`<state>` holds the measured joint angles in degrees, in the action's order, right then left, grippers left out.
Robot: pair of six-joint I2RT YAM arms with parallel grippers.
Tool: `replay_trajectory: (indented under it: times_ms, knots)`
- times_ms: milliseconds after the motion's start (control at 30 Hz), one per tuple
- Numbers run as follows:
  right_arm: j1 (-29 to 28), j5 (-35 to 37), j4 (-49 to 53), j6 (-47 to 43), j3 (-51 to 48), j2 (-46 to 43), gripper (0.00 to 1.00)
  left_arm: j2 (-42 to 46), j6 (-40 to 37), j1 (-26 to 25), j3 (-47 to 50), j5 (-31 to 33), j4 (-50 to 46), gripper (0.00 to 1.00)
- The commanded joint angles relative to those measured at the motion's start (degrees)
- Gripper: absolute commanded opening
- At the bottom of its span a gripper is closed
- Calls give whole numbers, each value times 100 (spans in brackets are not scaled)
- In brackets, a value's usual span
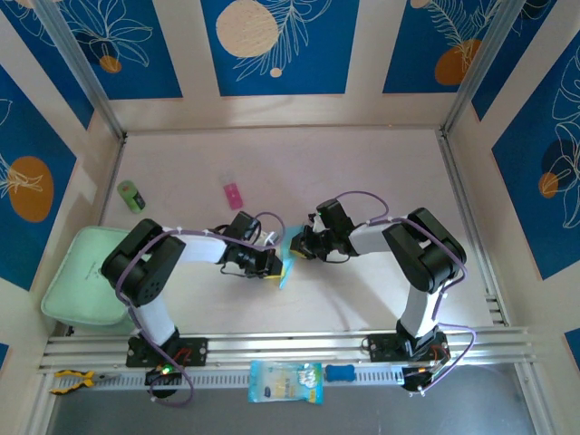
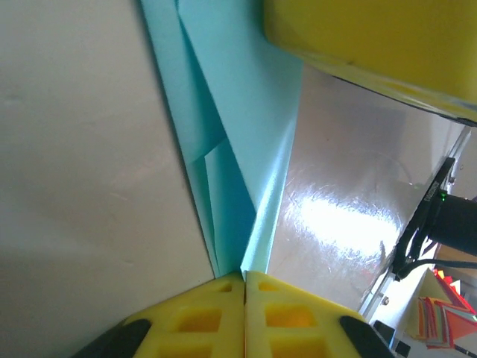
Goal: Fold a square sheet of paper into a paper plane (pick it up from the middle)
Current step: Perform the fifth fold on the wing at the bottom-center of the table.
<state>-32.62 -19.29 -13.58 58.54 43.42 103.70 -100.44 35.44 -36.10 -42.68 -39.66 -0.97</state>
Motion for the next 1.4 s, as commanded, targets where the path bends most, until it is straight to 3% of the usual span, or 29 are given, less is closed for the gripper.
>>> replay_trajectory:
  times_ms: [0,100,200,400,800,1067,1367]
  knots:
    - [-105,406,655,9,-49,326,14,-103,-149,-56,198,388,-1014,4]
    - [-107,428,684,8,-42,317,14,-64,-141,-73,224,405,-1027,4]
    - [-107,435,708,0,-35,318,14,6,-129,-73,250,344,-998,11]
    - [-104,470,751,4,-33,310,14,278,86,-91,464,-214,-408,12]
    - [-106,490,780,4,-48,308,14,674,296,-89,580,-418,-52,15]
    - [-105,511,779,17,-55,282,14,1332,272,-90,612,127,-347,11]
    - [-117,512,801,17,-66,273,14,649,742,-134,57,-606,638,4]
